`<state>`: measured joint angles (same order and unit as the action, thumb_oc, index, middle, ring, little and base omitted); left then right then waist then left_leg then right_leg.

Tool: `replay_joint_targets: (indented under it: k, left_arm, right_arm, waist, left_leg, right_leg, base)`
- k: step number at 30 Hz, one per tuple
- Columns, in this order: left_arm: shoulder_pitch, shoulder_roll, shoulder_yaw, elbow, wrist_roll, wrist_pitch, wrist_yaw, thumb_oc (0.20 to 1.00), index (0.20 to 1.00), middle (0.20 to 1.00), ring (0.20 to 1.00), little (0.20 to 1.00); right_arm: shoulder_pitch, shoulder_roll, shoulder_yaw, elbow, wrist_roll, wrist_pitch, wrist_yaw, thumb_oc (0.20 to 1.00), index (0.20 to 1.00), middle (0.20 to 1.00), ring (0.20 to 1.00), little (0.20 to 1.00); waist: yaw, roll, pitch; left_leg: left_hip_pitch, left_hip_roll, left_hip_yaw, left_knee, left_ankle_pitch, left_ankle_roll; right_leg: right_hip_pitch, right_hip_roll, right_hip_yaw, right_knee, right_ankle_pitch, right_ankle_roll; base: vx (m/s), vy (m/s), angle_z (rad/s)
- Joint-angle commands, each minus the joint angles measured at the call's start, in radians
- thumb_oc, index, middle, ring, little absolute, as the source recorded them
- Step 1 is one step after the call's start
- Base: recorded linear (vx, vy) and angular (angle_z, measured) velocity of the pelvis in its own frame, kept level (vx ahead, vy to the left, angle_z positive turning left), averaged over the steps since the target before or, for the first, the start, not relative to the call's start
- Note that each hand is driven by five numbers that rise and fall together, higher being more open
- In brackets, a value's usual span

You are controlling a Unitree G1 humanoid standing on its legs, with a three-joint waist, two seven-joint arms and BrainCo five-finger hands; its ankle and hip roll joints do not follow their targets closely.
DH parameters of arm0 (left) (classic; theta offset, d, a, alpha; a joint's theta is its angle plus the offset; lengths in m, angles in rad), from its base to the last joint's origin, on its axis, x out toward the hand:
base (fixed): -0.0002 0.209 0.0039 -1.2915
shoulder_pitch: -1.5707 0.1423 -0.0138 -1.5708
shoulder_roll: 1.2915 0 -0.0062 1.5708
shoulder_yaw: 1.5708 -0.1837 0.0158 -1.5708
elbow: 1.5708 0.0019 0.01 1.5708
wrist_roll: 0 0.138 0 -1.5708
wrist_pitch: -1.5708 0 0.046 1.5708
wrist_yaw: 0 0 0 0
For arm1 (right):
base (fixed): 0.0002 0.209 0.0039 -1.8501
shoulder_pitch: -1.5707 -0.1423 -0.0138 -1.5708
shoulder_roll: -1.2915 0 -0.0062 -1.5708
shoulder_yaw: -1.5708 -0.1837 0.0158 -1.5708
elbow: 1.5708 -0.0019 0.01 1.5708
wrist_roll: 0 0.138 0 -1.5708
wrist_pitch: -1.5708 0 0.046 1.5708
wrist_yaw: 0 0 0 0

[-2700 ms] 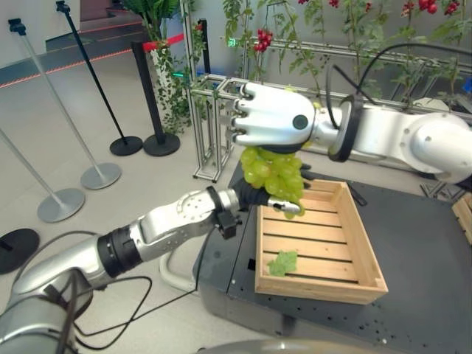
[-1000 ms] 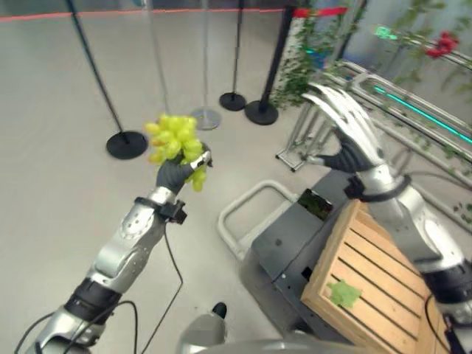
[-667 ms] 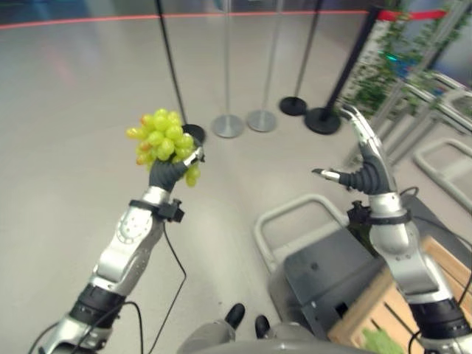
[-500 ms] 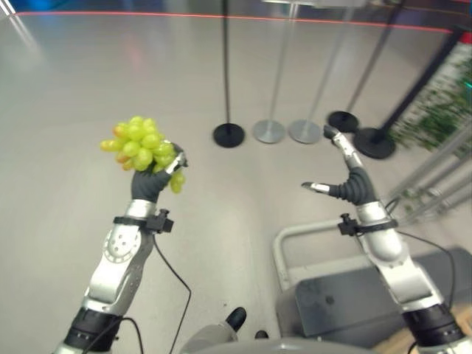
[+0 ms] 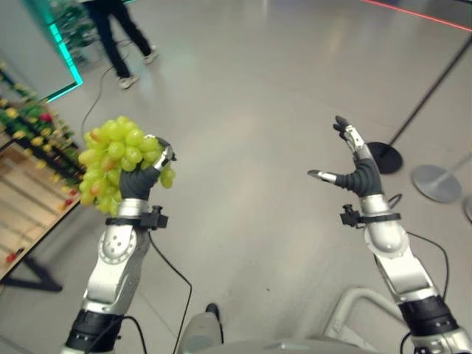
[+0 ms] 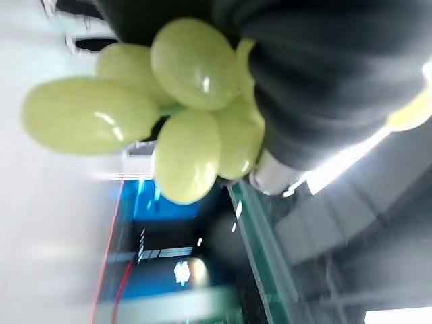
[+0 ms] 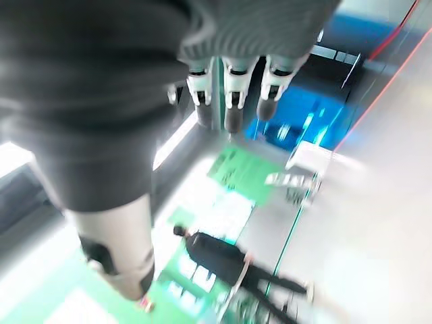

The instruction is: Pick up the fruits from the basket on one side to the basket on the other side

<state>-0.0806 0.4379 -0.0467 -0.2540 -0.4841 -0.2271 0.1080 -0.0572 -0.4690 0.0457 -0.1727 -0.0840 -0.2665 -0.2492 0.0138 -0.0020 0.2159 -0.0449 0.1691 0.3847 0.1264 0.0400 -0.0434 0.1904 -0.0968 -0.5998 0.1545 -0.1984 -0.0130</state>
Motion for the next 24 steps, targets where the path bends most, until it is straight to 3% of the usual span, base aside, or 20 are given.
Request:
replay_joint_targets:
  k: [1,2,3,6,7,8,9,10,11,12,13,14,17,18,19,20,24]
  left_arm:
    - [-0.018,0.055,0.048,-0.051,0.05,-0.07,0.008,0.2,0.2,0.2,0.2,0.2]
    - [-0.018,0.056,0.047,-0.051,0.052,-0.069,0.01,0.2,0.2,0.2,0.2,0.2]
    - [-0.011,0.066,0.061,-0.052,0.07,-0.074,0.016,0.2,0.2,0.2,0.2,0.2]
    - [-0.01,0.077,0.073,-0.055,0.083,-0.076,0.023,0.2,0.2,0.2,0.2,0.2]
    - [-0.02,0.079,0.072,-0.047,0.091,-0.079,0.033,0.2,0.2,0.2,0.2,0.2]
    - [-0.021,0.08,0.073,-0.046,0.092,-0.079,0.034,0.2,0.2,0.2,0.2,0.2]
    - [-0.034,0.082,0.069,-0.043,0.102,-0.083,0.038,0.2,0.2,0.2,0.2,0.2]
    - [-0.044,0.085,0.062,-0.042,0.106,-0.085,0.038,0.2,0.2,0.2,0.2,0.2]
    - [-0.056,0.09,0.049,-0.037,0.105,-0.089,0.038,0.2,0.2,0.2,0.2,0.2]
    - [-0.057,0.09,0.049,-0.037,0.105,-0.089,0.038,0.2,0.2,0.2,0.2,0.2]
    - [-0.091,0.09,0.015,-0.015,0.102,-0.092,0.037,0.2,0.2,0.2,0.2,0.2]
    - [-0.101,0.085,0.003,-0.006,0.102,-0.089,0.034,0.2,0.2,0.2,0.2,0.2]
    - [-0.098,0.075,0.007,-0.011,0.117,-0.082,0.019,0.2,0.2,0.2,0.2,0.2]
    - [-0.097,0.075,0.007,-0.011,0.117,-0.082,0.018,0.2,0.2,0.2,0.2,0.2]
    - [-0.109,0.077,-0.007,-0.003,0.113,-0.081,0.009,0.2,0.2,0.2,0.2,0.2]
    - [-0.114,0.076,-0.015,-0.001,0.118,-0.08,0.005,0.2,0.2,0.2,0.2,0.2]
    - [-0.1,0.061,-0.013,-0.008,0.148,-0.082,0.004,0.2,0.2,0.2,0.2,0.2]
  right_arm:
    - [-0.016,0.021,-0.012,-0.029,0.029,-0.038,-0.01,1.0,1.0,1.0,1.0,1.0]
    - [-0.017,0.022,-0.013,-0.027,0.03,-0.04,-0.01,1.0,1.0,1.0,1.0,1.0]
    - [-0.028,0.04,-0.002,-0.013,0.042,-0.037,0.004,1.0,1.0,1.0,1.0,1.0]
    - [-0.034,0.056,0.001,-0.002,0.039,-0.034,0.008,1.0,1.0,1.0,1.0,1.0]
    - [-0.051,0.078,0.016,0.011,0.036,-0.031,0.011,1.0,1.0,1.0,1.0,1.0]
    - [-0.053,0.078,0.017,0.012,0.036,-0.032,0.01,1.0,1.0,1.0,1.0,1.0]
    - [-0.06,0.089,0.028,0.016,0.035,-0.028,0.018,1.0,1.0,1.0,1.0,1.0]
    - [-0.056,0.095,0.027,0.012,0.037,-0.026,0.021,1.0,1.0,1.0,1.0,1.0]
    - [-0.05,0.094,0.023,0.009,0.031,-0.025,0.024,1.0,1.0,1.0,1.0,1.0]
    - [-0.05,0.093,0.023,0.008,0.031,-0.025,0.024,1.0,1.0,1.0,1.0,1.0]
    - [-0.04,0.082,0.009,0.014,0.03,-0.029,0.028,1.0,1.0,1.0,1.0,1.0]
    - [-0.025,0.082,0.0,0.014,0.045,-0.034,0.032,1.0,1.0,1.0,1.0,1.0]
    - [0.006,0.081,-0.015,0.005,0.066,-0.044,0.049,1.0,1.0,1.0,1.0,1.0]
    - [0.006,0.081,-0.015,0.005,0.066,-0.044,0.049,1.0,1.0,1.0,1.0,1.0]
    - [0.019,0.078,-0.023,0.005,0.068,-0.051,0.056,1.0,1.0,1.0,1.0,1.0]
    - [0.02,0.075,-0.024,-0.002,0.063,-0.052,0.056,1.0,1.0,1.0,1.0,1.0]
    - [0.044,0.077,-0.031,-0.005,0.066,-0.058,0.072,1.0,1.0,1.0,1.0,1.0]
  waist:
    - [0.054,-0.008,-0.086]
    - [0.05,-0.01,-0.085]
    - [0.076,-0.01,-0.088]
    - [0.092,-0.013,-0.087]
    - [0.096,-0.014,-0.084]
    - [0.095,-0.017,-0.083]
    - [0.085,-0.012,-0.067]
    - [0.078,-0.005,-0.061]
    - [0.059,0.005,-0.059]
    - [0.06,0.007,-0.062]
    - [0.016,0.024,-0.062]
    - [0.0,0.026,-0.059]
    - [-0.016,0.021,-0.055]
    - [-0.017,0.023,-0.058]
    - [-0.051,0.017,-0.05]
    - [-0.057,0.012,-0.045]
    - [-0.051,-0.004,-0.058]
  left_leg:
    - [-0.002,0.018,-0.154,-0.048,-0.02,-0.079]
    - [-0.003,0.014,-0.158,-0.047,-0.021,-0.077]
    - [0.002,-0.04,-0.203,-0.051,-0.054,-0.049]
    - [-0.006,-0.081,-0.219,-0.051,-0.068,-0.017]
    - [0.008,-0.138,-0.241,-0.057,-0.095,0.025]
    - [0.01,-0.145,-0.241,-0.058,-0.096,0.03]
    - [0.016,-0.185,-0.246,-0.057,-0.09,0.066]
    - [0.016,-0.195,-0.265,-0.054,-0.093,0.074]
    - [0.02,-0.2,-0.295,-0.057,-0.09,0.079]
    - [0.016,-0.197,-0.294,-0.058,-0.086,0.078]
    - [0.041,-0.212,-0.366,-0.081,-0.072,0.075]
    - [0.055,-0.232,-0.414,-0.087,-0.07,0.072]
    - [0.067,-0.26,-0.495,-0.101,-0.069,0.067]
    - [0.067,-0.258,-0.497,-0.103,-0.07,0.066]
    - [0.086,-0.276,-0.56,-0.101,-0.071,0.066]
    - [0.094,-0.282,-0.58,-0.094,-0.076,0.063]
    - [0.108,-0.293,-0.595,-0.102,-0.09,0.059]
  right_leg:
    - [-0.063,-0.068,-0.017,-0.058,0.08,0.101]
    - [-0.062,-0.072,-0.022,-0.057,0.081,0.104]
    - [-0.062,-0.105,-0.014,-0.031,0.096,0.117]
    - [-0.069,-0.152,-0.024,0.047,0.095,0.136]
    - [-0.102,-0.229,-0.007,0.176,0.137,0.169]
    - [-0.105,-0.239,-0.004,0.186,0.136,0.176]
    - [-0.134,-0.304,0.024,0.286,0.25,0.184]
    - [-0.15,-0.305,0.076,0.324,0.263,0.187]
    - [-0.18,-0.251,0.156,0.336,0.234,0.174]
    - [-0.184,-0.247,0.154,0.332,0.237,0.171]
    - [-0.274,-0.092,0.323,0.318,0.163,0.142]
    - [-0.302,-0.03,0.385,0.265,0.122,0.132]
    - [-0.316,-0.014,0.403,0.08,0.146,0.124]
    - [-0.313,-0.011,0.401,0.073,0.148,0.123]
    - [-0.369,0.055,0.529,0.034,0.177,0.131]
    - [-0.373,0.053,0.546,0.034,0.195,0.14]
    - [-0.281,0.033,0.501,-0.047,0.196,0.13]
  base:
    - [0.07,0.172,0.99]
    - [0.15,0.388,0.88]
    - [0.09,0.309,0.85]
    - [0.1,0.318,0.76]
    - [0.15,0.422,0.12]
    - [0.13,0.497,0.3]
    - [0.04,0.296,0.61]
    - [0.05,0.333,1.03]
    - [0.02,0.123,0.92]
    - [0.15,0.134,0.58]
    - [0.22,0.105,0.35]
    - [0.28,0.12,0.77]
    - [0.12,-0.014,1.15]
    - [0.19,-0.034,0.76]
    - [0.21,-0.025,1.06]
    - [0.23,-0.049,1.49]
    - [0.1,-0.089,1.08]
